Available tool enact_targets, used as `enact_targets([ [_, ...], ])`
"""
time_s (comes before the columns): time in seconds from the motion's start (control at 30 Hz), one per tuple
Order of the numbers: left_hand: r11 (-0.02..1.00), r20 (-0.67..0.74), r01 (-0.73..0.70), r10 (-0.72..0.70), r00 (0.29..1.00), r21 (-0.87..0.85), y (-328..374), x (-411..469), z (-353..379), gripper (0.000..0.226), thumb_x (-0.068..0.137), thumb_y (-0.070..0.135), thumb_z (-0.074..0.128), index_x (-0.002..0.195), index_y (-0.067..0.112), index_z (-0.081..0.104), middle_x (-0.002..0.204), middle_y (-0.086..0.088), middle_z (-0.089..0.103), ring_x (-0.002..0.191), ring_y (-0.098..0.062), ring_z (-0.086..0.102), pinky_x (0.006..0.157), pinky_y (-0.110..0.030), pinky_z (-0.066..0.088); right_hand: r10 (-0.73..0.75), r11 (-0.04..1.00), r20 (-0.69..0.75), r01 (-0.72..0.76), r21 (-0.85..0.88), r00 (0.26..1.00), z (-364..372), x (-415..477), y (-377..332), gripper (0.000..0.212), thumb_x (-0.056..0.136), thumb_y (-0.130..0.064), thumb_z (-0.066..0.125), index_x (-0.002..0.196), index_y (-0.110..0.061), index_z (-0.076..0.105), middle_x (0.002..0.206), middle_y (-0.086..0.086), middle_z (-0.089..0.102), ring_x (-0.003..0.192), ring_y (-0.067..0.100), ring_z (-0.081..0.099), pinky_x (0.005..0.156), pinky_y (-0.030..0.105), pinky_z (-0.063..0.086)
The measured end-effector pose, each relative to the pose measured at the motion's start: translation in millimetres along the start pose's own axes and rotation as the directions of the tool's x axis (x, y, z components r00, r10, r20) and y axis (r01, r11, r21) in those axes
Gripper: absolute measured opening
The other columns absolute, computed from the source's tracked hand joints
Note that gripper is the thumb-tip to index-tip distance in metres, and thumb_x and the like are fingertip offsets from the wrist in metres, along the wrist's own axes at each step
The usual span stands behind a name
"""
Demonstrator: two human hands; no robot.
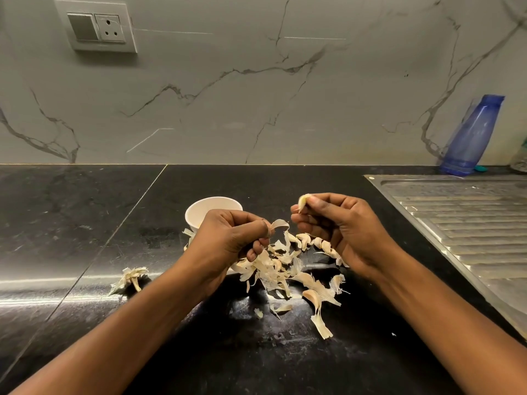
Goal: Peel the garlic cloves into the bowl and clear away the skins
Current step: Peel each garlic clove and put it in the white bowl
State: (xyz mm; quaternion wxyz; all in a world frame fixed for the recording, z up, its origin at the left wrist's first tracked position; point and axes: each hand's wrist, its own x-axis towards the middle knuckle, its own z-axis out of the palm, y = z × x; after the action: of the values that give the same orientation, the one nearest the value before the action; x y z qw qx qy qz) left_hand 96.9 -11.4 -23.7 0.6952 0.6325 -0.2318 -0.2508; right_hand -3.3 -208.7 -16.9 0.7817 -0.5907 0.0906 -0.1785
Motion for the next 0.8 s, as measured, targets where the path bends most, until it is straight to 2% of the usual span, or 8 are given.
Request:
enact_targets([
  [0.1, 0.993, -0.035, -0.026, 0.031, 0.999, 0.114, 0, 0, -2, 0.010, 0.091, -0.004, 0.071, 0.084, -0.005, 0.077, 0.065, -0.013, 0.067, 0.050, -0.012, 0.053, 0.047, -0.019, 0.044, 0.036, 0.999, 0.054, -0.035, -0.033, 0.998, -1, -1, -2, 0.023, 0.102, -0.011, 0.060, 0.116, 0.005, 0.069, 0.110, 0.027, 0.077, 0.090, 0.028, 0.080, 0.077, 0.031, 0.067],
  [0.27, 0.960, -0.091, -0.077, 0.105, 0.990, 0.268, 0, -1, -5, 0.007, 0.084, -0.003, 0.078, 0.077, -0.004, 0.077, 0.073, -0.020, 0.073, 0.053, -0.013, 0.056, 0.049, -0.023, 0.045, 0.020, 0.969, 0.145, 0.016, -0.245, 0.989, 0, -1, 3, 0.021, 0.100, -0.010, 0.065, 0.117, 0.001, 0.071, 0.106, 0.022, 0.079, 0.095, 0.031, 0.079, 0.079, 0.031, 0.065],
  [0.4, 0.963, -0.115, -0.074, 0.106, 0.988, 0.258, 1, 0, -8, 0.006, 0.080, -0.001, 0.084, 0.078, -0.002, 0.078, 0.073, -0.015, 0.075, 0.054, -0.012, 0.057, 0.050, -0.024, 0.047, -0.015, 0.944, 0.170, 0.070, -0.324, 0.985, -3, -1, 5, 0.021, 0.096, -0.006, 0.072, 0.116, -0.005, 0.077, 0.103, 0.017, 0.080, 0.092, 0.027, 0.077, 0.084, 0.033, 0.064],
  [0.57, 0.955, -0.051, -0.131, 0.150, 0.987, 0.266, 2, -3, -8, 0.007, 0.084, 0.010, 0.085, 0.078, 0.007, 0.082, 0.069, -0.013, 0.073, 0.054, -0.014, 0.057, 0.053, -0.027, 0.047, -0.030, 0.873, 0.239, 0.142, -0.467, 0.971, -3, -1, 9, 0.021, 0.095, -0.012, 0.075, 0.115, -0.013, 0.081, 0.105, 0.009, 0.080, 0.095, 0.023, 0.074, 0.088, 0.036, 0.064],
  [0.7, 0.935, -0.012, -0.210, 0.222, 0.975, 0.288, 3, -5, -6, 0.004, 0.087, 0.010, 0.083, 0.084, 0.008, 0.084, 0.066, -0.008, 0.073, 0.056, -0.014, 0.060, 0.051, -0.024, 0.049, -0.031, 0.827, 0.277, 0.181, -0.532, 0.960, -3, -1, 9, 0.021, 0.095, -0.018, 0.075, 0.115, -0.017, 0.081, 0.102, 0.003, 0.081, 0.092, 0.018, 0.074, 0.085, 0.033, 0.063],
  [0.8, 0.911, 0.000, -0.241, 0.256, 0.967, 0.334, 3, -5, -7, 0.003, 0.086, 0.008, 0.083, 0.084, 0.010, 0.084, 0.067, -0.008, 0.074, 0.056, -0.014, 0.062, 0.052, -0.023, 0.052, -0.024, 0.827, 0.274, 0.173, -0.535, 0.961, -4, -1, 10, 0.021, 0.093, -0.017, 0.078, 0.114, -0.016, 0.080, 0.100, 0.006, 0.080, 0.089, 0.021, 0.075, 0.084, 0.034, 0.064],
])
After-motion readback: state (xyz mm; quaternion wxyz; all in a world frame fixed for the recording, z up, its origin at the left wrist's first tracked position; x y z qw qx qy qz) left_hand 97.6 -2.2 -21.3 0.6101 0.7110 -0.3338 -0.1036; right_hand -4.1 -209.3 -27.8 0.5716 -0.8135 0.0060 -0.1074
